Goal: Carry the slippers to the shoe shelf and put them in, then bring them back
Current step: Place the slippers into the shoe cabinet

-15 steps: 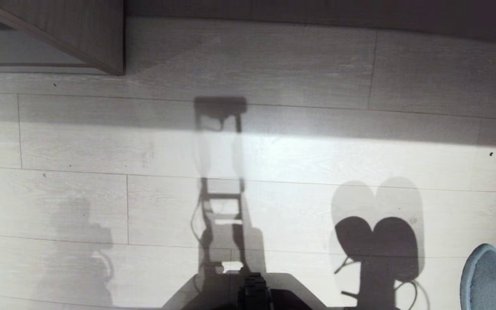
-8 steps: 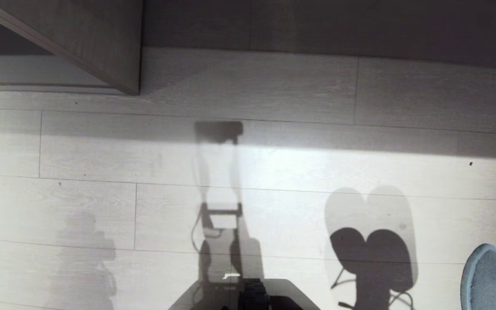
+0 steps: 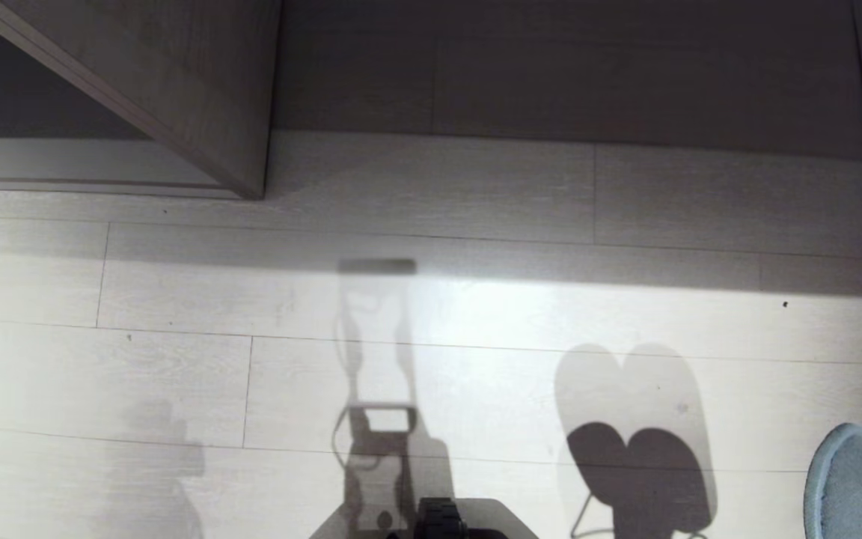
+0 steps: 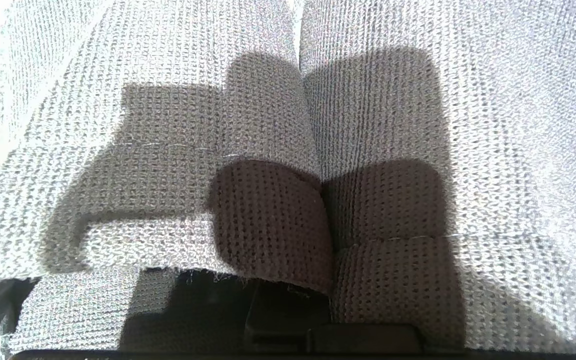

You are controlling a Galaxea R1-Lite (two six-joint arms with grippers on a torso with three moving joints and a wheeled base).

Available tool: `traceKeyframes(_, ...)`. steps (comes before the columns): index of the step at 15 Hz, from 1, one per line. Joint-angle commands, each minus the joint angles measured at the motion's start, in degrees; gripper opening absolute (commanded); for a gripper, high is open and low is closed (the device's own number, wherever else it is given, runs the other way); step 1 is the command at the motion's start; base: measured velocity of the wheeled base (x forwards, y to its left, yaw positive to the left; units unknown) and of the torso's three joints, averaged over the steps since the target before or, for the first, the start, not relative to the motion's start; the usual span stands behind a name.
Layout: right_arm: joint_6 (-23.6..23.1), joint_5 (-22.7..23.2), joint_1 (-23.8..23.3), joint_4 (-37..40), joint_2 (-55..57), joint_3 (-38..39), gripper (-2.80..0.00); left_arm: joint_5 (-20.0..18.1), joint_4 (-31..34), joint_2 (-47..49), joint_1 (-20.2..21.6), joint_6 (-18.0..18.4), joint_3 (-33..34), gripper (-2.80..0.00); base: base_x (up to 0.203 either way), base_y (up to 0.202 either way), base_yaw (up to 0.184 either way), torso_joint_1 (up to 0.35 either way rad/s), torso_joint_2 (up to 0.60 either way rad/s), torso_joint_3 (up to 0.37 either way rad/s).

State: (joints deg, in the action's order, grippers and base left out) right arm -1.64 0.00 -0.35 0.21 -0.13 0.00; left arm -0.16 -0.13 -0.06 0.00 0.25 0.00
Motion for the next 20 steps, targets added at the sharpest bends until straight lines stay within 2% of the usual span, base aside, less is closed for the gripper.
traceKeyframes(1, 1.36, -0.09, 0.0, -0.02, 0.13, 0.0, -2.8, -0.02, -0.04, 0.06, 0.0, 0.01, 0.0, -2.8, 0.0, 0.0, 0.0, 0.004, 0.0, 0.207)
traceKeyframes(20, 1.64, -0.18, 0.0, -0.03, 0.13, 0.0, -2.8, -0.02, -0.04, 0.0, 0.0, -0.08, 0.0, -2.8, 0.0, 0.0, 0.0, 0.002, 0.0, 0.203)
